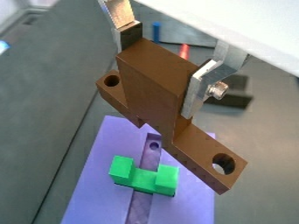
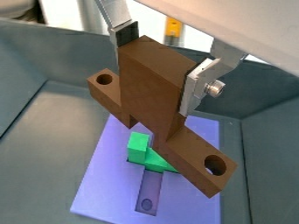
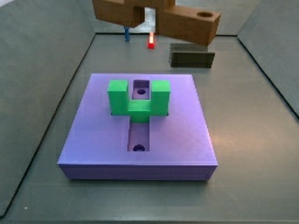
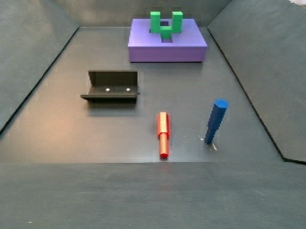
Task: Pick up the brown object. Move up. Place the brown object on the fixture. Regrasp the brown object. Move to above the board. Insert the brown object.
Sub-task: Insert the brown object.
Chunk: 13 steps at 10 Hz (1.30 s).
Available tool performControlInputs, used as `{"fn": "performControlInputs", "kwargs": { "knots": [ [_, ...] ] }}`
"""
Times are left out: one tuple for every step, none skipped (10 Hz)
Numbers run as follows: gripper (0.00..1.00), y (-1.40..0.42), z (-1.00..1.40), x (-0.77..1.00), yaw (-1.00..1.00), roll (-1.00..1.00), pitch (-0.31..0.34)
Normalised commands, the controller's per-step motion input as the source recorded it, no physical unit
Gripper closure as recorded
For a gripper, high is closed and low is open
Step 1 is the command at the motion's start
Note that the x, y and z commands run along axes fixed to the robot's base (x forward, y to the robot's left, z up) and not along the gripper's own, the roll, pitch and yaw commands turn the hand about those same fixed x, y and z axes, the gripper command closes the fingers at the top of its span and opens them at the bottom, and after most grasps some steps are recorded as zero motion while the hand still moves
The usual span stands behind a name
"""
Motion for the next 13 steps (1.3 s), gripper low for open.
{"fn": "performControlInputs", "kwargs": {
  "knots": [
    [1.0, -0.02, -0.23, 0.11, -0.71, -0.25, -0.017],
    [1.0, -0.01, -0.29, 0.05, -0.72, -0.25, -0.036],
    [1.0, -0.05, -0.36, 0.0, -0.71, -0.21, -0.056],
    [1.0, -0.02, -0.34, 0.0, -0.63, -0.26, -0.129],
    [1.0, -0.11, -0.28, 0.0, -0.76, -0.18, -0.086],
    [1.0, -0.14, -0.14, 0.0, -0.77, -0.2, -0.089],
    [1.0, -0.23, -0.1, 0.0, -0.86, -0.12, -0.093],
    [1.0, -0.27, -0.14, 0.0, -0.87, -0.05, -0.093],
    [1.0, -0.25, -0.23, 0.0, -0.94, 0.0, -0.034],
    [1.0, -0.19, -0.29, 0.0, -1.0, 0.0, 0.0],
    [1.0, -0.11, -0.31, 0.0, -1.0, 0.0, 0.0],
    [1.0, -0.01, -0.32, 0.0, -0.98, 0.03, 0.0],
    [1.0, 0.0, -0.33, 0.0, -0.95, 0.08, 0.017]
  ]
}}
